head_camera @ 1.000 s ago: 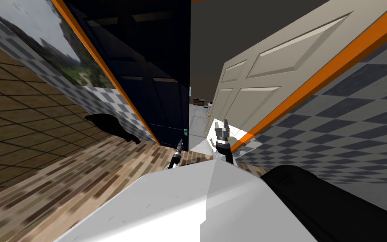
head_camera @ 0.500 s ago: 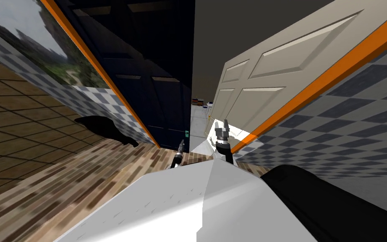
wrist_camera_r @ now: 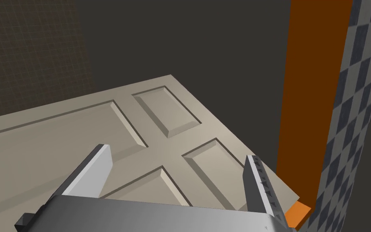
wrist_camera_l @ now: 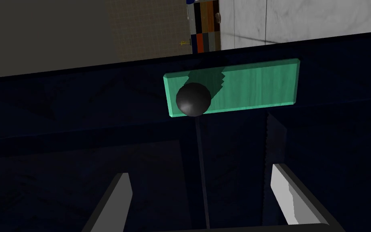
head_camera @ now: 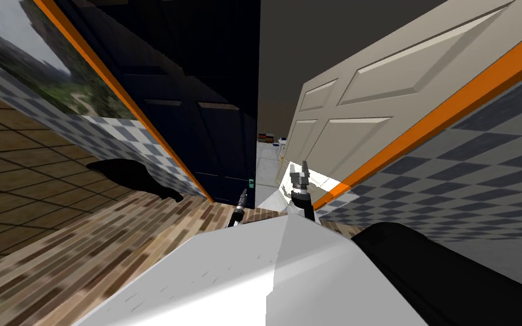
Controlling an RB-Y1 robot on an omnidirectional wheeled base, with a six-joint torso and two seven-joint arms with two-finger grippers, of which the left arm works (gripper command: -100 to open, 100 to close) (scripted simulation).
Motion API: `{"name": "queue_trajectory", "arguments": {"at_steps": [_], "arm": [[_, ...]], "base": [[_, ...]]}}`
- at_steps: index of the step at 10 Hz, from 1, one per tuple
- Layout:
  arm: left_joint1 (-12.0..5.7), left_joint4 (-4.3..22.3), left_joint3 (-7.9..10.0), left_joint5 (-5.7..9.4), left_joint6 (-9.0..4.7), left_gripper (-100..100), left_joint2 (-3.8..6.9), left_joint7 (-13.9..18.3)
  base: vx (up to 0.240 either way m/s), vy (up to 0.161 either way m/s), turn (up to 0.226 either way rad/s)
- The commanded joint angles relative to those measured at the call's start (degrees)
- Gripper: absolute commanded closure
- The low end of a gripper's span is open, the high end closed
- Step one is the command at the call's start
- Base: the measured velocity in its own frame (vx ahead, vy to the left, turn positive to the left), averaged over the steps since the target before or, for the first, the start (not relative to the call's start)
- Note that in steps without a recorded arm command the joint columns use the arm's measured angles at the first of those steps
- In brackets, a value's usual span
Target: Push the door open
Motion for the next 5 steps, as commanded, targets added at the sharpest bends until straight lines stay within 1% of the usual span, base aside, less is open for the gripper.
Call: {"name": "queue_trajectory", "arguments": {"at_steps": [1, 2, 3, 5], "arm": [[0.24, -0.94, 0.30, -0.05, 0.76, -100, 1.07, 0.03], [0.09, -0.76, 0.51, -0.08, 0.73, -100, 1.17, 0.14], [-0.05, -0.58, 0.72, -0.11, 0.70, -100, 0.98, 0.24], [-0.30, -0.25, 1.10, -0.17, 0.64, -100, -0.13, 0.43]], "base": [[0.155, -0.053, -0.027], [0.193, -0.068, -0.031], [0.210, -0.062, -0.029], [0.176, -0.045, -0.019]]}}
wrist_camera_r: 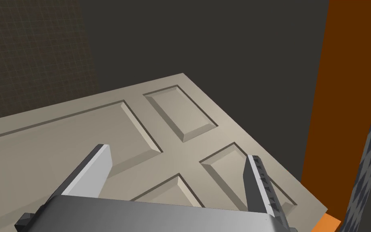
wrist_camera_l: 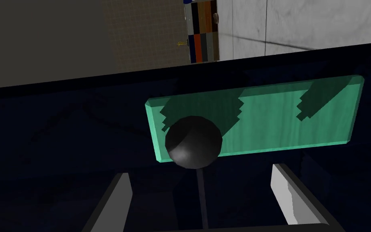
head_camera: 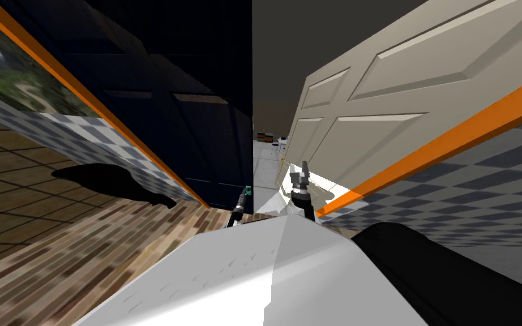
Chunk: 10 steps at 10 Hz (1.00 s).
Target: Push the door open
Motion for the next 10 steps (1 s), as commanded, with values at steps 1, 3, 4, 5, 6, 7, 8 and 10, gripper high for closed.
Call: {"name": "queue_trajectory", "arguments": {"at_steps": [1, 3, 4, 5, 6, 7, 8, 10], "arm": [[-0.13, 0.07, 0.26, -0.03, 0.05, -100, -1.03, 0.16], [0.06, -0.11, 0.33, -0.05, 0.17, -100, -1.35, 0.11], [0.06, -0.11, 0.33, -0.05, 0.17, 100, -1.35, 0.11], [0.06, -0.11, 0.33, -0.05, 0.17, 100, -1.35, 0.11], [0.06, -0.11, 0.33, -0.05, 0.17, 100, -1.35, 0.11], [0.06, -0.11, 0.33, -0.05, 0.17, 100, -1.35, 0.11], [0.06, -0.11, 0.33, -0.05, 0.17, 100, -1.35, 0.11], [-0.02, 0.04, 1.04, 0.18, 0.21, 100, -0.68, 0.00]], "base": [[0.188, -0.057, -0.026], [0.101, -0.036, 0.008], [-0.009, 0.002, -0.007], [-0.015, 0.006, -0.008], [-0.011, 0.005, -0.002], [-0.009, 0.003, 0.002], [-0.006, 0.001, 0.002], [0.044, -0.009, 0.005]]}}
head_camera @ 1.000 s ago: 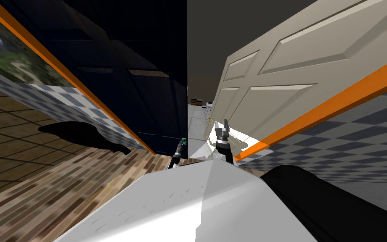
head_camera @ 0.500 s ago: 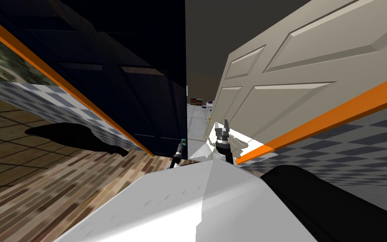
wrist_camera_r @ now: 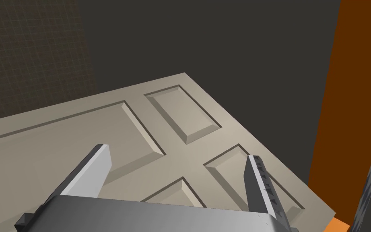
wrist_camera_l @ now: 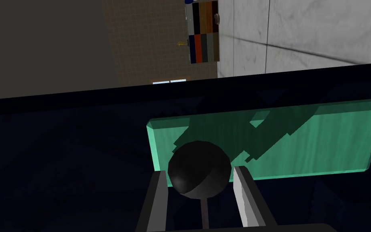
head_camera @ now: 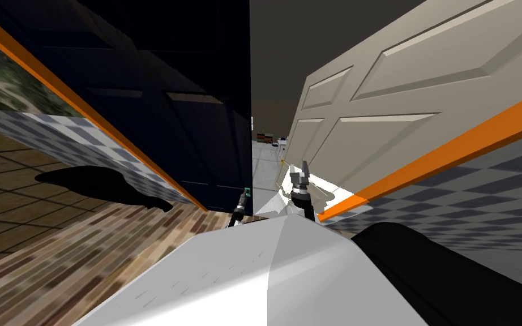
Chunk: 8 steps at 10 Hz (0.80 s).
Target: Push the door open
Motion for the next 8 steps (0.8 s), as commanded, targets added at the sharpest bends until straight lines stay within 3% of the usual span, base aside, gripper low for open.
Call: {"name": "queue_trajectory", "arguments": {"at_steps": [1, 7, 8], "arm": [[-0.13, -0.41, 0.80, 0.26, 0.03, 100, 0.70, -0.15], [-0.65, 0.04, 4.44, 1.41, -0.18, 100, 2.77, -0.69], [-0.45, 0.20, 3.69, 1.32, -0.47, -100, 2.79, -0.82]], "base": [[0.144, -0.053, 0.013], [0.180, -0.092, 0.065], [0.024, -0.042, 0.080]]}}
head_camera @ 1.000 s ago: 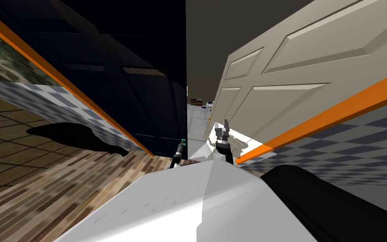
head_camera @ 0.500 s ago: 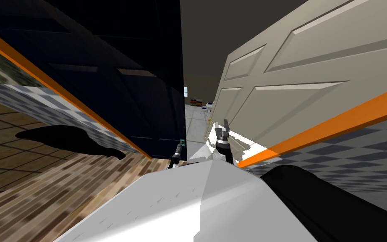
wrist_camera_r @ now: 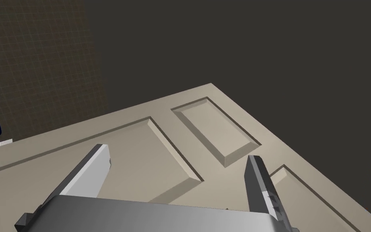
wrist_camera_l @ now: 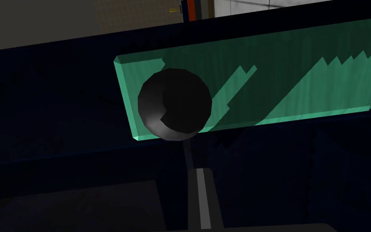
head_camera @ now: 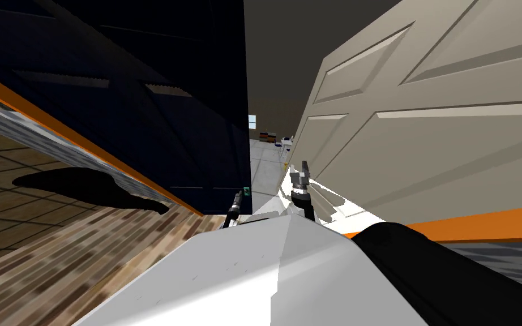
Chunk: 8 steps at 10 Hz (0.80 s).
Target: Push the door open
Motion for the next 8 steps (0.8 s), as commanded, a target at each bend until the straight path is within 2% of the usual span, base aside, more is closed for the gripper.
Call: {"name": "queue_trajectory", "arguments": {"at_steps": [1, 3, 5, 6, 8], "arm": [[0.18, -0.21, -0.17, 0.03, 0.15, -100, 0.18, -0.10], [0.34, -0.61, -0.27, 0.22, 0.32, -100, 0.20, -0.18], [0.51, -1.04, -0.38, 0.44, 0.51, -100, -0.40, -0.27], [0.58, -1.25, -0.43, 0.54, 0.59, -100, -0.91, -0.31], [0.75, -1.68, -0.54, 0.75, 0.78, -100, -2.62, -0.40]], "base": [[-0.154, 0.004, 0.002], [-0.200, -0.016, 0.017], [-0.180, -0.017, 0.043], [-0.193, -0.017, 0.037], [-0.216, -0.024, 0.039]]}}
